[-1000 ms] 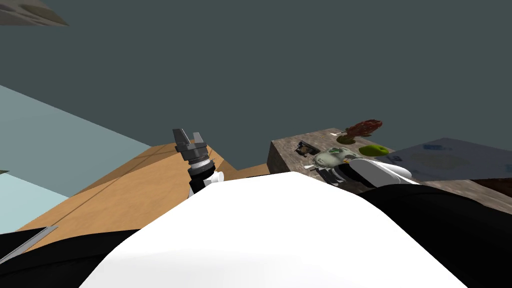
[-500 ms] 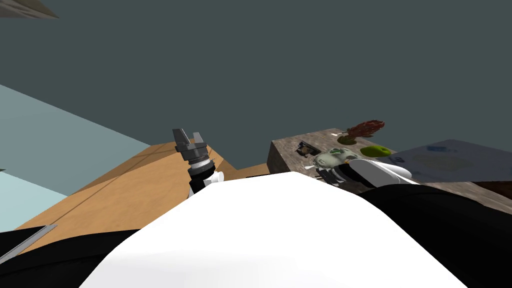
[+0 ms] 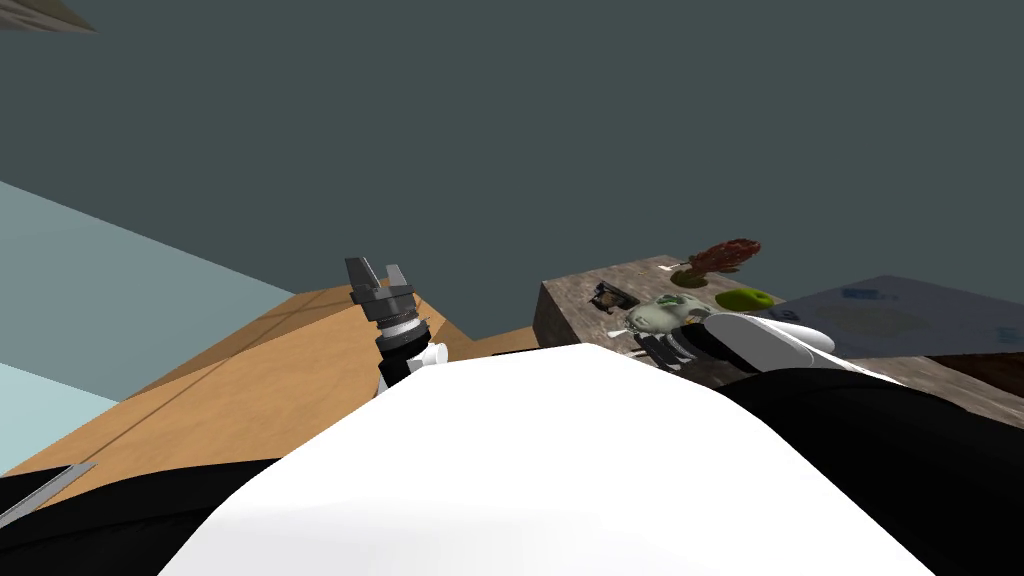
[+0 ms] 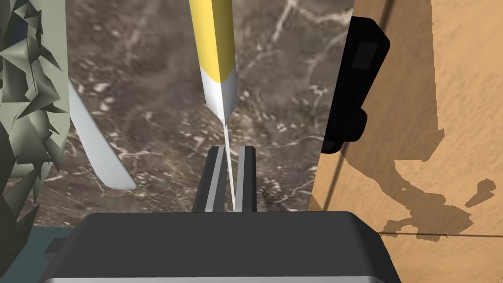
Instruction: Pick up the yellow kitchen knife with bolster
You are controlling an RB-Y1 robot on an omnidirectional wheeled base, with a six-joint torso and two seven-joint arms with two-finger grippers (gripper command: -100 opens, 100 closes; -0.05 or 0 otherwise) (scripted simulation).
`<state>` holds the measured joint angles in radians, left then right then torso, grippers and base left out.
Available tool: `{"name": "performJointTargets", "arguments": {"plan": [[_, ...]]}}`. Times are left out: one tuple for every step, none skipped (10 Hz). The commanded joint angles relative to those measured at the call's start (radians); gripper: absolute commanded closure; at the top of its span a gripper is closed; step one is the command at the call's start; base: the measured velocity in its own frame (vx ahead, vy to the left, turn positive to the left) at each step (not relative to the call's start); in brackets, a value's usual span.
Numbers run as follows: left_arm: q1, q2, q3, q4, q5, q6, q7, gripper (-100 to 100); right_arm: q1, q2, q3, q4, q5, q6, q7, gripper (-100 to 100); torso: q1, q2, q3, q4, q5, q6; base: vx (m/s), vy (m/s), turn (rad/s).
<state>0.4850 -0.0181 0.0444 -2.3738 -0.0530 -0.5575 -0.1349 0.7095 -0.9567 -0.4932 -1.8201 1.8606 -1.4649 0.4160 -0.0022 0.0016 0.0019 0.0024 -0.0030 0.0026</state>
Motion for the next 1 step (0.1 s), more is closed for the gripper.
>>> {"name": "performJointTargets", "arguments": {"plan": [[0.0, 0.0, 0.0, 0.0, 0.0, 0.0, 0.0, 0, 0.0, 0.0, 0.0, 0.0, 0.0, 0.0, 0.0, 0, 0.0, 0.0, 0.0, 0.0, 0.0, 0.0, 0.0, 0.0, 0.0]]}}
